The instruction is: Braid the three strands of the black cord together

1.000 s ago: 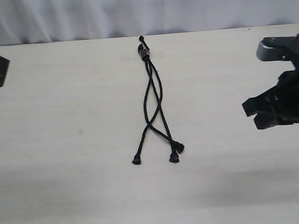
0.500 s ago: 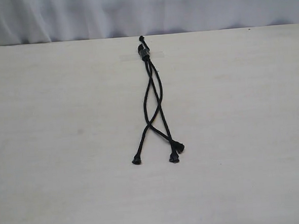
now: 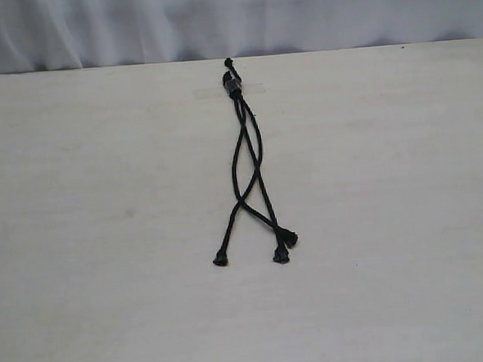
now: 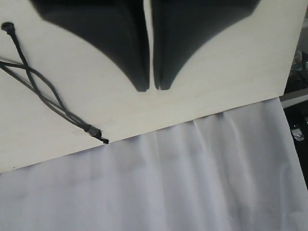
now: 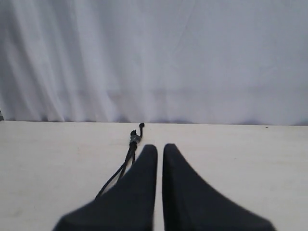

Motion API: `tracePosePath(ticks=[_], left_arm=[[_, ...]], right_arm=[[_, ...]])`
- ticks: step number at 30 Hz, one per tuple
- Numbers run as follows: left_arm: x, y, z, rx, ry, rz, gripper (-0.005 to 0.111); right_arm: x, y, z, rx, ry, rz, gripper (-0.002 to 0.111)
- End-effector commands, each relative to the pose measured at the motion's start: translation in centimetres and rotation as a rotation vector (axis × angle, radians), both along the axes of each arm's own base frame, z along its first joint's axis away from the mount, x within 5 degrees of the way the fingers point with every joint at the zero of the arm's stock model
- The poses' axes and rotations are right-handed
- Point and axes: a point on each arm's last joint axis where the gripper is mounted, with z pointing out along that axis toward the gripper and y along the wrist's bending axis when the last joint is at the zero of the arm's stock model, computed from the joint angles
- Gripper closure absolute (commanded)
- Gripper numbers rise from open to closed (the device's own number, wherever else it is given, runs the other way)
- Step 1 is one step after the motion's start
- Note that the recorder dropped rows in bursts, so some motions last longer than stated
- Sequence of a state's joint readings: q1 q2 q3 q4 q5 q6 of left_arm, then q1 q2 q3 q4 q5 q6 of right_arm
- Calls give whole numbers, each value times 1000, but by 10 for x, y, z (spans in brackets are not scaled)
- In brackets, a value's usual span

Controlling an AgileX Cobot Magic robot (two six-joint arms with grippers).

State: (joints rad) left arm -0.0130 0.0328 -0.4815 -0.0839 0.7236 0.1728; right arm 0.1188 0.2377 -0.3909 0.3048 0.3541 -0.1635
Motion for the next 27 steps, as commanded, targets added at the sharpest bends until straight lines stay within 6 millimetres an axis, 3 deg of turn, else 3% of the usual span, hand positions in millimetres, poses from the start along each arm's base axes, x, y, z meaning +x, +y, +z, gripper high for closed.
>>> tracePosePath(ticks=[1,4,8,14,16,17,19,27], left_arm=[[0,0,-1,-5,-2,4,102],[-1,0,-4,-10,-20,2,102],[10,0,-20,-17,-52,10,102],[33,1,-75,-21,-7,25,102],[37,1,-97,-20,50,27,102],[38,1,-106,-19,76,27,102],[40,2,-120,-16,91,30,102],[42,3,-112,5,-4,40,102]], right_arm=[[-6,-1,1,14,-43,-9,104],[-10,-2,-6,16,-55,-11,104],[-10,-4,-35,21,-65,-29,104],[-7,-4,-101,7,50,-36,104],[-8,-3,-109,4,68,-32,104],[-11,-1,-119,-42,179,0,104],[-12,2,-122,40,235,26,104],[-12,4,-118,132,214,32,104]])
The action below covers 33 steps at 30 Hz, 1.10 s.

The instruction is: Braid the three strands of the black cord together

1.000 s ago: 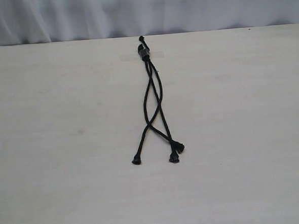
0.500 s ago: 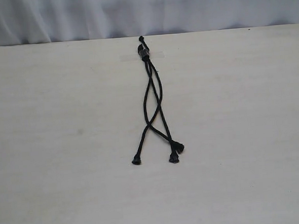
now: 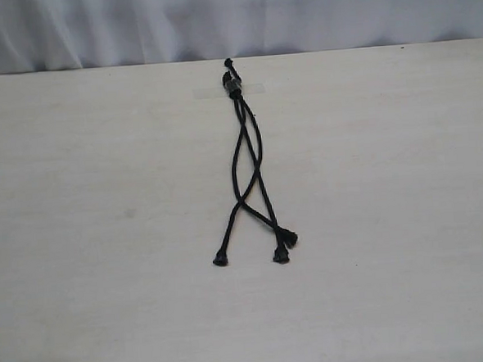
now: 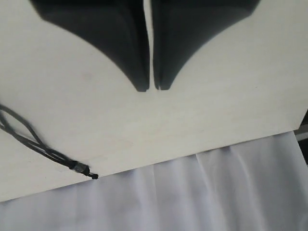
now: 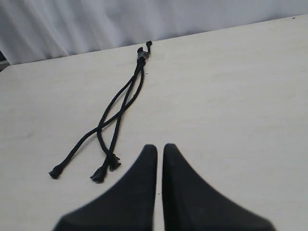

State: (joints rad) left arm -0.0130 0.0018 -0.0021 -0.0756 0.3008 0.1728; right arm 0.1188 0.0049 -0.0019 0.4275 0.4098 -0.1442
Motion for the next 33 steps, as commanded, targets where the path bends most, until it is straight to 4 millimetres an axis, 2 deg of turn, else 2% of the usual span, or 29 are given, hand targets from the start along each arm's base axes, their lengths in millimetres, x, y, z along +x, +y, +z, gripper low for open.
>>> tracePosePath(ticks=[1,8,17,33], left_arm=[[1,1,2,8,-30,6,102],[1,2,2,8,-30,23,102],[0,10,2,11,-30,180,102],[0,10,2,11,-30,182,102]], right_arm=[[0,0,1,21,-10,-7,104],[0,-1,1,20,-11,-20,104],[3,-9,1,20,-12,-178,104],[3,-9,1,20,-12,-183,104]])
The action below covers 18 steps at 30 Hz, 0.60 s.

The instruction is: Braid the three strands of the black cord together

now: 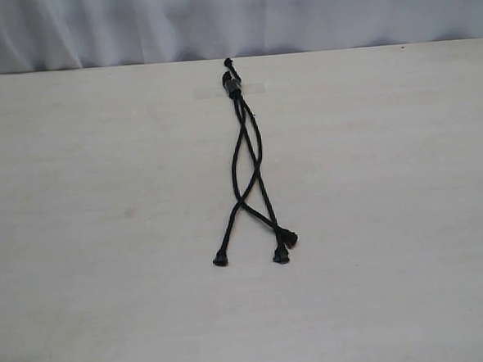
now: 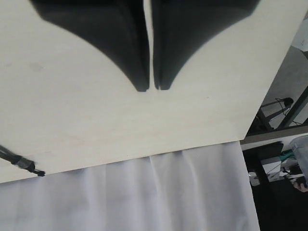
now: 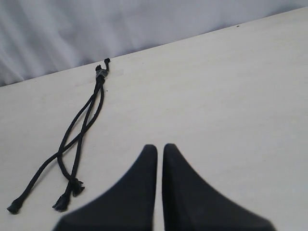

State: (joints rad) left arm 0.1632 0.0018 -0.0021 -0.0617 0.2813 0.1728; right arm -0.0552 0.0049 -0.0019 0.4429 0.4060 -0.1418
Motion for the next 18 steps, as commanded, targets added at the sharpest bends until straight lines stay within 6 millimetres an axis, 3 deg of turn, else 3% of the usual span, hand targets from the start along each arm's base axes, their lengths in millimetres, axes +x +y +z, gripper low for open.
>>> tracePosePath(ticks=[1,18], left_arm=[[0,0,0,-4,-12,3,102],[0,1,0,18,-3,5,102]], right_arm=[[0,-1,0,2,-10,-9,104],[0,0,0,2,-10,-3,104]])
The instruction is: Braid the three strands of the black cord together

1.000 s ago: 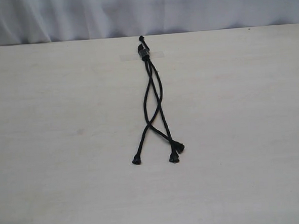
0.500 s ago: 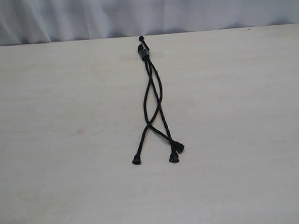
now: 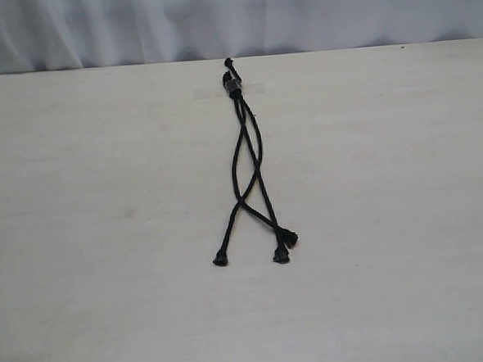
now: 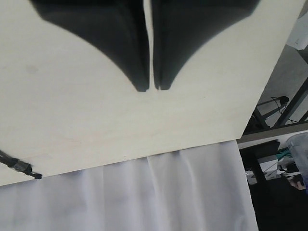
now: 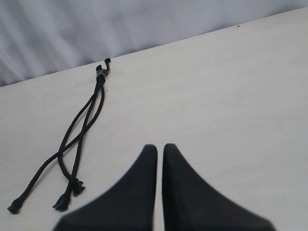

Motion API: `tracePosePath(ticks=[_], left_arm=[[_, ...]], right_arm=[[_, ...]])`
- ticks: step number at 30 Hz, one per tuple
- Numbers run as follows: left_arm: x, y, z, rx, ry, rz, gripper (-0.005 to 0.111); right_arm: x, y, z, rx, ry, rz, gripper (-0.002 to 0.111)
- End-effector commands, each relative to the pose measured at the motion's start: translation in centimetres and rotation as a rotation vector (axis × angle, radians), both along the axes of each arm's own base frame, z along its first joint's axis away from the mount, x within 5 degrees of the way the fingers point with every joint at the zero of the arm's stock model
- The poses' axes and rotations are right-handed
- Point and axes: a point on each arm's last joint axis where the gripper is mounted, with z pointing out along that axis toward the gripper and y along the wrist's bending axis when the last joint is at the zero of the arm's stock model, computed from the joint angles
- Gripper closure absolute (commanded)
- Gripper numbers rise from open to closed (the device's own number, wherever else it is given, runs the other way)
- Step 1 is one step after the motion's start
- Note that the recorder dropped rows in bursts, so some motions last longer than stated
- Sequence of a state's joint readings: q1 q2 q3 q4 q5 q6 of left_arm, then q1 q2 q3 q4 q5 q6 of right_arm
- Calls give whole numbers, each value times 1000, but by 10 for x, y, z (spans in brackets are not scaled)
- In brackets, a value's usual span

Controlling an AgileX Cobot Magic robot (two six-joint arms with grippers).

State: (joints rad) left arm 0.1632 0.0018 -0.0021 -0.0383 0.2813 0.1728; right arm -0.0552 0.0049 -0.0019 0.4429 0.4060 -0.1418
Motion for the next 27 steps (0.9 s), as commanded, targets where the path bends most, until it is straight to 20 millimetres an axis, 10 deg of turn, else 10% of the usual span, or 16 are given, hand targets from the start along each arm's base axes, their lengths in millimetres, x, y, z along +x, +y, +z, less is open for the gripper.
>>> tracePosePath(ticks=[1,27], left_arm=[[0,0,0,-4,-7,3,102],[0,0,1,0,-18,4,102]], right_arm=[[0,0,0,2,-10,-3,104],[0,0,0,2,-10,-3,104]])
